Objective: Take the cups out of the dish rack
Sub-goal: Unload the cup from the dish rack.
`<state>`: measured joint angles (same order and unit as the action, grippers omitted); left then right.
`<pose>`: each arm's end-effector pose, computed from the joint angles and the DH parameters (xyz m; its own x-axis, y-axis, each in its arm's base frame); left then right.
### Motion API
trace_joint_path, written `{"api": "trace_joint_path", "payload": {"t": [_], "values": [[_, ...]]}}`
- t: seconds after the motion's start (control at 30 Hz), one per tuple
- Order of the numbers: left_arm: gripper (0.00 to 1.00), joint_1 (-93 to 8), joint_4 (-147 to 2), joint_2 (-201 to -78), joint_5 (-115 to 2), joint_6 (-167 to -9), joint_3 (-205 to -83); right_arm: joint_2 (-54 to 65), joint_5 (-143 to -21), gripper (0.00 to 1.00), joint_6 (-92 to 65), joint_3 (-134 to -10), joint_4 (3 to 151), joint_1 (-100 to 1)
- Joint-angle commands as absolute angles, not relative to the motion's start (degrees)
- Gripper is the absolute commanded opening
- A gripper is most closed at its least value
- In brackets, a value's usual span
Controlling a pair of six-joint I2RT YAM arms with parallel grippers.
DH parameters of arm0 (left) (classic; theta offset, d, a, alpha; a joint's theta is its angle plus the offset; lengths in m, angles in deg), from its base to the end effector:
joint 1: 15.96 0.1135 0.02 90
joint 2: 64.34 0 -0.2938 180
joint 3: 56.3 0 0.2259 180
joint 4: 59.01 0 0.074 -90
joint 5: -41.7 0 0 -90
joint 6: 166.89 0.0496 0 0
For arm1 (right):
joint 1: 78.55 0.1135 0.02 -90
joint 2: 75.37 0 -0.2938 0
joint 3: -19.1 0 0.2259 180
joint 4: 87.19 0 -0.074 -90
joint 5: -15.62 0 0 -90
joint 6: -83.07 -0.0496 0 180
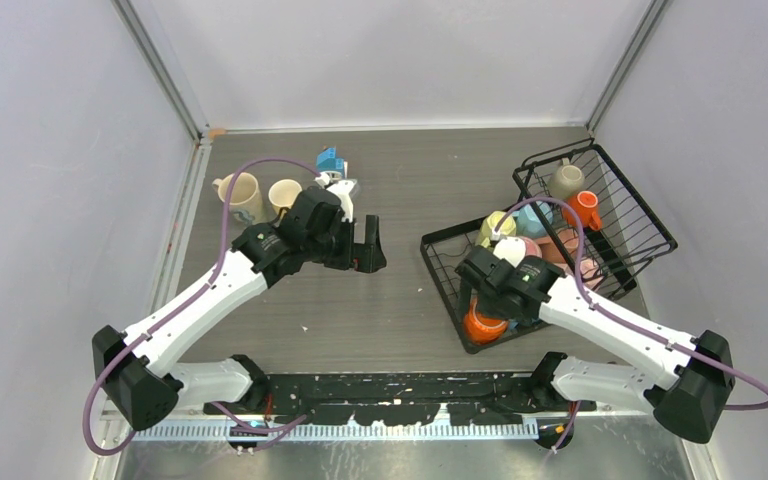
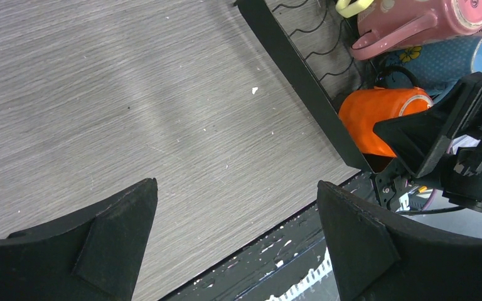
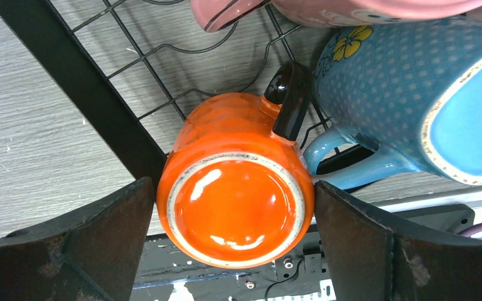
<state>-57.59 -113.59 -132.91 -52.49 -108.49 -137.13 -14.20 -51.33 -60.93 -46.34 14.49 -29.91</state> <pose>0.1655 -0.1520 0.3518 -0.7969 0.0091 -0.6040 0.3350 0.8387 -0.4293 0.1048 0.0896 0.2727 -0.8747 0.1331 -0.4661 0.1498 0.9887 0.0010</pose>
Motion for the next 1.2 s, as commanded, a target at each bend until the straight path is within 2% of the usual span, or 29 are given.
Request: {"api": "trace_joint_path", "payload": {"t": [0.0,0.57,0.63,0.83,0.93,1.03,1.17], "values": [[1.0,-57.8,-111.4,-132.3,-53.1,-109.1,-137.4,-14.2,-51.1,1.0,-62.6,-45.0,17.6,-29.7],[1.0,-57.8,-110.8,-131.8,-53.5,-109.8,-135.9,-12.3,-53.4,0.98,-63.6,-41.4,22.1,-29.7],[1.0,-57.8,-110.8,-131.8,-53.6,-109.9,-135.8,-12.4,-53.4,0.91,-63.6,-41.4,22.1,-29.7],[1.0,-57.8,-110.6,-131.6,-53.7,-110.5,-135.6,-13.7,-51.6,0.54,-63.3,-45.6,18.1,-29.7],[1.0,-57.8,-110.2,-131.7,-54.0,-110.9,-135.4,-14.4,-50.4,0.41,-62.6,-48.9,15.6,-29.7],[1.0,-57.8,-109.6,-131.9,-54.4,-111.2,-135.0,-15.1,-49.4,0.34,-62.0,-51.9,13.7,-29.7],[1.0,-57.8,-108.3,-132.3,-55.2,-112.2,-134.1,-15.7,-48.4,0.31,-61.3,-54.8,11.9,-29.7]]}}
